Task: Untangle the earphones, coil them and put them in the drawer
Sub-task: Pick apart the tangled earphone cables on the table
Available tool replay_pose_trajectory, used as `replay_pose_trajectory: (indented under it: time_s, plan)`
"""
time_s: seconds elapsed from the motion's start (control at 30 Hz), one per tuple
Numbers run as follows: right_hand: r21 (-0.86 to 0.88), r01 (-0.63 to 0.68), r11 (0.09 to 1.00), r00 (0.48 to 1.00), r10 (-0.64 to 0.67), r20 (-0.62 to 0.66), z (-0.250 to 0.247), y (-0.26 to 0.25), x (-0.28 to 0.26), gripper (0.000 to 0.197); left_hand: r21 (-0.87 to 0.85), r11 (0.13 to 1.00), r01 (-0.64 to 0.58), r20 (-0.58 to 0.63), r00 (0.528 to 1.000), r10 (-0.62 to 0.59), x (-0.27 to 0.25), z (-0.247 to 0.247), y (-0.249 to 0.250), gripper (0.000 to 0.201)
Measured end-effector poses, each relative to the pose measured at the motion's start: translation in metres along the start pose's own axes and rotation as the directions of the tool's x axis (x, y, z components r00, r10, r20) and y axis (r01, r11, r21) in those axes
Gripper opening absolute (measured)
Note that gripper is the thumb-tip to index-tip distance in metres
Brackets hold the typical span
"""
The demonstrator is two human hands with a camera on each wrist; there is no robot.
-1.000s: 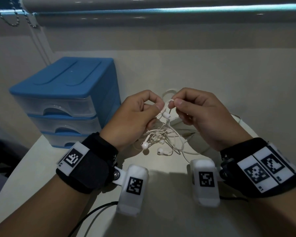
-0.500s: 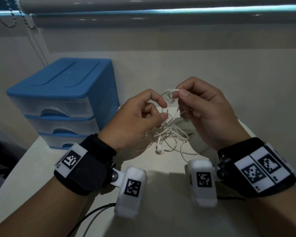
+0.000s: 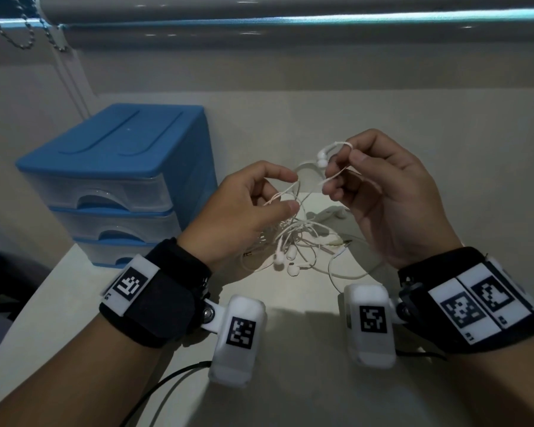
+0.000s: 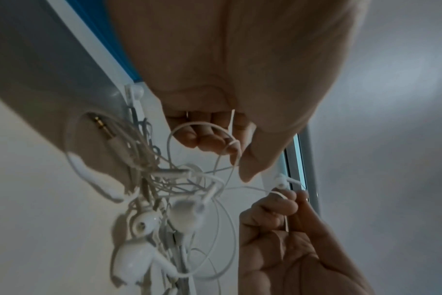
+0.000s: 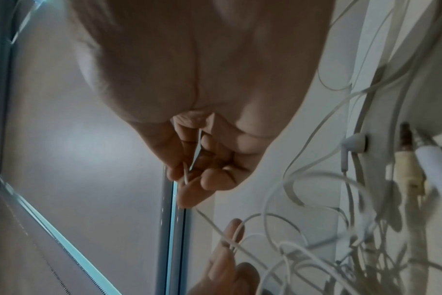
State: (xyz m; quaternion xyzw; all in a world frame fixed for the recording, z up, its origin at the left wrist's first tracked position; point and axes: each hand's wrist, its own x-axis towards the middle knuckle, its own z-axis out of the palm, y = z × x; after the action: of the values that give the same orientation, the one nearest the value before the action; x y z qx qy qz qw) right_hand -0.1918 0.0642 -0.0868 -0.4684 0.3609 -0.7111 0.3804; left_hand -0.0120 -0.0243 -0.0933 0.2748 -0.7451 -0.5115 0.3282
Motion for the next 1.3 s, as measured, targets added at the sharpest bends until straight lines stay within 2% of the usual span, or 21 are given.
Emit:
replay_pose_trajectory:
  time_s: [0.13, 0.33, 0.53, 0.7, 0.83, 1.1, 1.3]
  plan:
    - [0.037, 0.001, 0.999, 1.0, 0.0, -0.025, 0.001, -0.003, 0.0, 0.022, 0.032, 0.999, 0.034, 0.035, 0.999, -0.035, -0.001, 0.001, -0.001, 0.033]
    - [0.021, 0.002, 1.0, 0.999, -0.001, -0.039, 0.002, -0.003, 0.0, 0.023, 0.074, 0.996, 0.039, 0.0, 0.999, -0.039, -0.002, 0.001, 0.002, 0.03]
    - [-0.203, -0.024, 0.979, 1.0, 0.024, -0.002, -0.002, 0.004, 0.001, 0.014, 0.049, 0.999, 0.022, -0.023, 1.0, -0.021, -0.004, 0.0, 0.004, 0.032]
    - [-0.301, -0.066, 0.951, 0.994, 0.09, 0.065, -0.003, 0.01, 0.0, 0.01, 0.011, 1.0, -0.005, -0.059, 0.998, 0.005, -0.004, 0.0, 0.007, 0.03]
    - [-0.46, -0.035, 0.887, 0.982, 0.115, 0.147, -0.004, 0.013, -0.002, 0.013, -0.019, 0.999, -0.039, -0.074, 0.997, 0.038, -0.004, 0.0, 0.008, 0.029]
    - [-0.606, -0.049, 0.794, 0.955, 0.214, 0.203, -0.002, 0.007, -0.005, 0.008, -0.097, 0.992, -0.087, -0.037, 0.996, 0.084, -0.007, 0.002, 0.01, 0.029]
    - [-0.662, -0.058, 0.747, 0.936, 0.271, 0.224, 0.0, 0.004, -0.007, 0.013, -0.2, 0.974, -0.108, -0.031, 0.994, 0.104, -0.006, 0.002, 0.01, 0.031]
